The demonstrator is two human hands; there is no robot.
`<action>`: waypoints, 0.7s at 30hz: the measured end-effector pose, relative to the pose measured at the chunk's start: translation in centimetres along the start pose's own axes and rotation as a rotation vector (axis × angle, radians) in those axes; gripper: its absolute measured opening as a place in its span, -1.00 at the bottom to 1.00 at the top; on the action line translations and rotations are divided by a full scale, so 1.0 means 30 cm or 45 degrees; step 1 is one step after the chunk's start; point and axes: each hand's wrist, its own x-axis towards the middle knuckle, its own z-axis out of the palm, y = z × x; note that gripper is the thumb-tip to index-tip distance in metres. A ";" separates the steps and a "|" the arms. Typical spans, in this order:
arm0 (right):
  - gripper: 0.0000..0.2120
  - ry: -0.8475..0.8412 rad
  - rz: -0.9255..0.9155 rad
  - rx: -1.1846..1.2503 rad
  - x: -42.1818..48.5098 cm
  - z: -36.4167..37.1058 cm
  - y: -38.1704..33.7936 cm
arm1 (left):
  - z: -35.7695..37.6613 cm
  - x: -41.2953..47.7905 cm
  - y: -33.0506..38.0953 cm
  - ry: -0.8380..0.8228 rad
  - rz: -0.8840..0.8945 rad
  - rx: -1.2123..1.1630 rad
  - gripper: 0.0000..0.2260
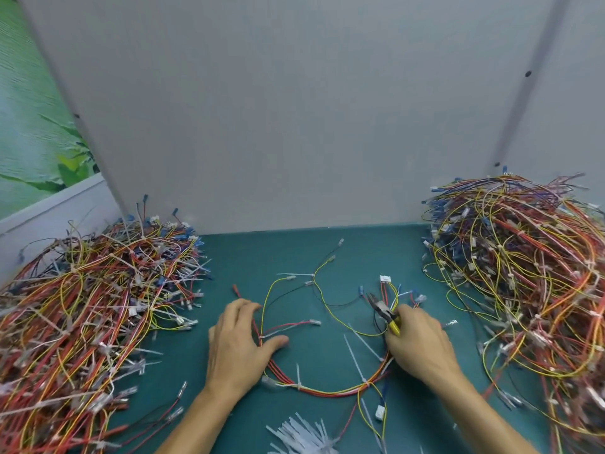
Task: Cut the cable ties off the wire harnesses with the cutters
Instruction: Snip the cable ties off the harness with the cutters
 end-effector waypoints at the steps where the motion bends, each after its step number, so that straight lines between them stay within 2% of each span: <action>1: -0.87 -0.005 -0.006 -0.005 0.000 -0.001 0.002 | 0.004 -0.001 -0.006 0.034 -0.022 0.014 -0.49; 6: -0.83 -0.083 0.058 -0.011 0.022 -0.016 -0.004 | 0.011 0.008 -0.017 -0.050 -0.098 0.072 -0.75; 12: -0.87 -0.172 0.223 0.011 0.057 -0.039 -0.019 | 0.010 0.007 -0.025 0.007 -0.135 0.011 -0.87; 18: -0.85 -0.273 0.275 0.349 0.082 -0.093 0.008 | 0.014 0.008 -0.020 0.043 -0.198 0.064 -0.95; 21: -0.85 -0.307 0.265 0.350 0.083 -0.100 0.009 | 0.010 0.009 -0.019 0.074 -0.270 0.069 -0.91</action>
